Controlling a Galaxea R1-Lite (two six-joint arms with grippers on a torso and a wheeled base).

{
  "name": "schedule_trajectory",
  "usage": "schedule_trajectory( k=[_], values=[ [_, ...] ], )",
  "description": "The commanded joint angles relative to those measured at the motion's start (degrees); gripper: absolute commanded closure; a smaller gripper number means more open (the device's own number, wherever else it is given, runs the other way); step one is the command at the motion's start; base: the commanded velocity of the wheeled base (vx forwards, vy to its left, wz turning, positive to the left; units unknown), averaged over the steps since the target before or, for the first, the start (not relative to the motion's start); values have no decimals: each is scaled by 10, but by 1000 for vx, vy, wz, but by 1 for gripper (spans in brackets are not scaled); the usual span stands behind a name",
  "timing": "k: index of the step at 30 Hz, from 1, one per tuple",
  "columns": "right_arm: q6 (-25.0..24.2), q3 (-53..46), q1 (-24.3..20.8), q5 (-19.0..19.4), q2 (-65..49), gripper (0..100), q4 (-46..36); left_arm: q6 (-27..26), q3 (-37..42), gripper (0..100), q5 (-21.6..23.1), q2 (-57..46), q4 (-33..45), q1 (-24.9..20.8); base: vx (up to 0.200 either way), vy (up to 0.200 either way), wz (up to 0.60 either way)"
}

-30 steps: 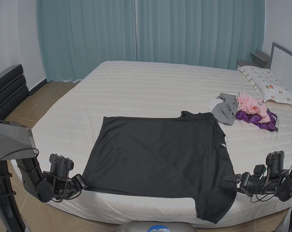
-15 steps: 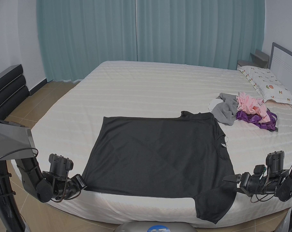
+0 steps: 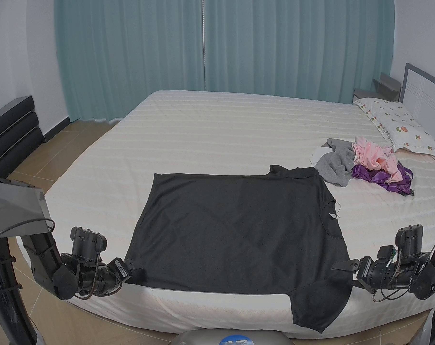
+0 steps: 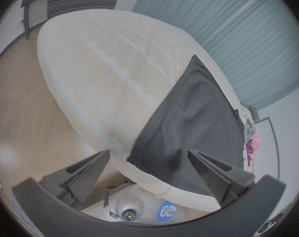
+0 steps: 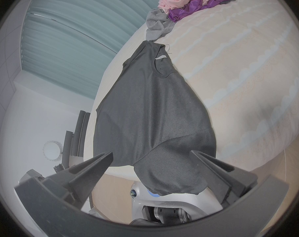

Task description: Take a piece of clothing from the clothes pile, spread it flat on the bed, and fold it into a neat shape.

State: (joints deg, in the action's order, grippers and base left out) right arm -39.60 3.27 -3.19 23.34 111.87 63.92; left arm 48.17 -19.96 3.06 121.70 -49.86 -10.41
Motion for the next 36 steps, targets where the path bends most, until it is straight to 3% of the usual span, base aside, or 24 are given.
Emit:
schedule_trajectory(
  k=[1, 4, 19, 20, 36],
  values=[
    [0, 0, -1, 0, 2, 0, 1, 9, -8, 0, 39, -1, -1, 14, 0, 0, 0],
    [0, 1, -1, 0, 2, 0, 1, 18, -20, 0, 54, 3, -2, 21, 0, 0, 0],
    [0, 1, 0, 4, 2, 0, 1, 14, -29, 0, 47, 8, -1, 16, 0, 0, 0],
    [0, 1, 0, 4, 2, 0, 1, 15, -28, 100, 47, 7, 0, 16, 0, 0, 0],
    [0, 1, 5, 3, 1, 0, 1, 13, 3, 100, 44, -39, 14, 22, 0, 0, 0]
  ],
)
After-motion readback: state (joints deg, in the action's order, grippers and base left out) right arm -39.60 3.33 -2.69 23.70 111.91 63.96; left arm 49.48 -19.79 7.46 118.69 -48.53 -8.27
